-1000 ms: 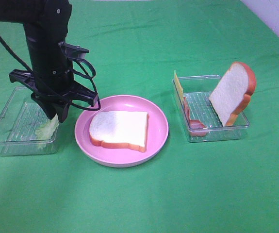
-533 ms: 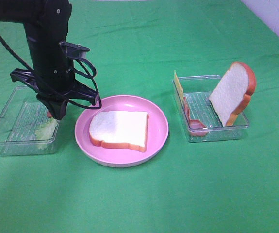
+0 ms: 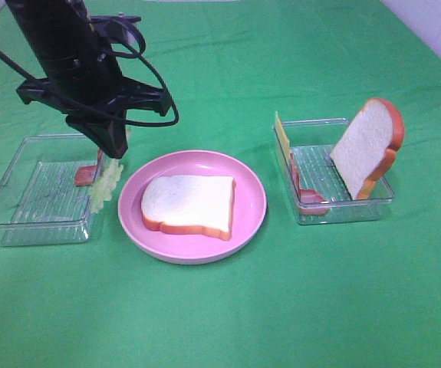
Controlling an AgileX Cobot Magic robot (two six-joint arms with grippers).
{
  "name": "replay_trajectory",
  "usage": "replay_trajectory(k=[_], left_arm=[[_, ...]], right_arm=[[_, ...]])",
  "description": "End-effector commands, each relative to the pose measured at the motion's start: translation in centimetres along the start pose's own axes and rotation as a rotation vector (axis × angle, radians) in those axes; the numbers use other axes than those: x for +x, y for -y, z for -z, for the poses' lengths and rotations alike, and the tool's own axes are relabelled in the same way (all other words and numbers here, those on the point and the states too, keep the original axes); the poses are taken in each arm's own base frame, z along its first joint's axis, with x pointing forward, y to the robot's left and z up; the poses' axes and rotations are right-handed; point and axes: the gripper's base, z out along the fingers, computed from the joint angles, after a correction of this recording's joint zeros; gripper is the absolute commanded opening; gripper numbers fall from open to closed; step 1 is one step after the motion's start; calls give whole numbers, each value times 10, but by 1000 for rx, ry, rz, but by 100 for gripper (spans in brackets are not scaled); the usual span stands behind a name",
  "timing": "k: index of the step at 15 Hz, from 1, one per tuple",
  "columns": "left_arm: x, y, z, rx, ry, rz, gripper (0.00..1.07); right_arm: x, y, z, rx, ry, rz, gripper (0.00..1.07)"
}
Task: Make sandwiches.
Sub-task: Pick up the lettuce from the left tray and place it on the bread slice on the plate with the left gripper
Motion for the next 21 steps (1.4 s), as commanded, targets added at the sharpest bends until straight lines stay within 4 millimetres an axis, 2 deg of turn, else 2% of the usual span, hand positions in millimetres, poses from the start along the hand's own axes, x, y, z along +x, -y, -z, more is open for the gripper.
replay_trajectory(k=[1, 3, 5, 7, 9, 16, 21], left_arm=[[-2, 18, 10, 175, 46, -22, 0], [-10, 35, 4, 353, 110, -49, 0], [-17, 43, -11, 451, 132, -43, 0], [-22, 45, -31, 484, 138, -56, 0], [-23, 46, -61, 508, 98, -69, 0], [-21, 15, -71, 185, 47, -35, 0], [-18, 12, -83, 158, -1, -36, 0]], right_arm=[[1, 0, 0, 6, 18, 15, 81], [1, 0, 0, 6, 18, 15, 81], [1, 0, 0, 6, 18, 15, 81], [1, 0, 0, 6, 18, 15, 81], [1, 0, 0, 6, 18, 15, 81], [1, 0, 0, 6, 18, 15, 81], [1, 0, 0, 6, 18, 15, 81]])
